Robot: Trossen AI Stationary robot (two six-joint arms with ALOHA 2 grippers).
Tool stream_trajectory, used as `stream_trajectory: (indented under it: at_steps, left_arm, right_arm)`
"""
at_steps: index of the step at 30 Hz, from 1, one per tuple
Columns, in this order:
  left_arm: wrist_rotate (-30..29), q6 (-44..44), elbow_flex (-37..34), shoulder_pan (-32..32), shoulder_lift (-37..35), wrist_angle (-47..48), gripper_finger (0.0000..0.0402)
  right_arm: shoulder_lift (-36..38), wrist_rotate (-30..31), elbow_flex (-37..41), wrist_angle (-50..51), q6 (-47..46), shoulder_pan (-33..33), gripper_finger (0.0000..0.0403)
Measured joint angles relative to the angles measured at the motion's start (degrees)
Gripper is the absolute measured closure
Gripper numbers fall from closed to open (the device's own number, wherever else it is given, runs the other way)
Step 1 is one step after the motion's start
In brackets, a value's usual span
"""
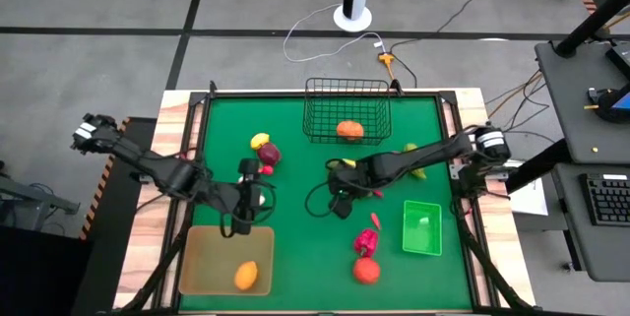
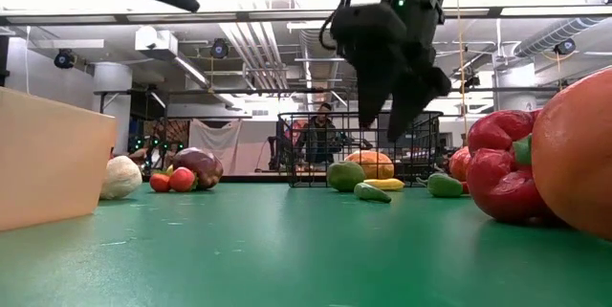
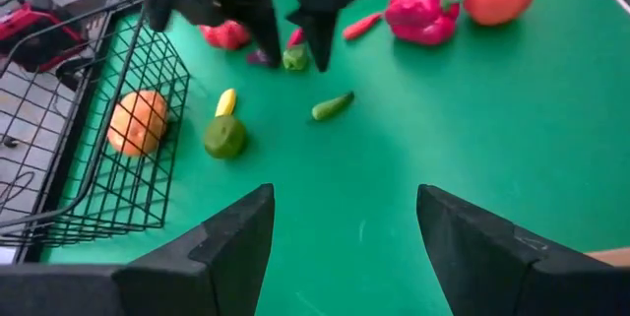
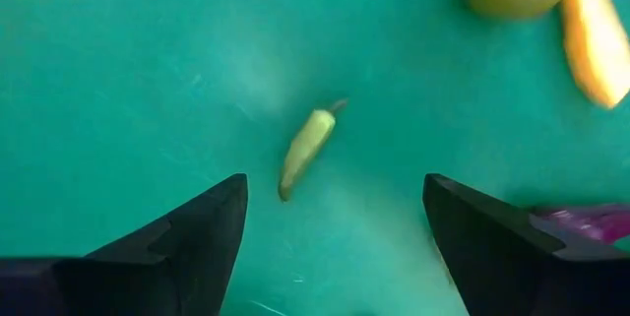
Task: Sort produce into baskets
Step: Put the green chili pepper into the green basket
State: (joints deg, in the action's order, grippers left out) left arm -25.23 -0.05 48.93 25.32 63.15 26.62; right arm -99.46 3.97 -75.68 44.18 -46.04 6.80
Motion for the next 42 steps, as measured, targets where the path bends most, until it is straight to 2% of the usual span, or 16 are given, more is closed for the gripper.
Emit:
stream_trajectory:
  at_steps: [3,8,16,24,31,42]
  left_arm:
    - [-1.3,0.2,-1.4,-0.4,0.1,-1.9,0.0170]
    - [-6.7,0.2,-1.8,-0.4,0.6,-3.8,0.0170]
    - [-14.5,-0.6,-1.8,-0.4,0.6,-5.1,0.0170]
    - [-14.8,-6.1,-1.8,-0.4,0.6,-5.2,0.0170]
    - [-14.7,-11.6,-1.8,-0.4,0.7,-5.2,0.0170]
    - [-14.7,-19.0,-1.8,-0.4,0.7,-5.2,0.0170]
  right_arm:
    - [-1.6,0.0,0.0,-0.1,-1.5,0.9,0.0108]
    - [-4.4,0.4,0.0,-1.0,-2.9,1.6,0.0106]
    - [-8.6,0.6,0.0,-8.0,-0.7,1.6,0.0116]
    - [-10.2,2.0,0.0,-8.0,0.4,1.6,0.0142]
    - [-11.1,2.6,0.0,-7.7,2.1,1.6,0.0199]
    - [-11.1,4.0,0.0,-8.4,4.9,1.6,0.0326]
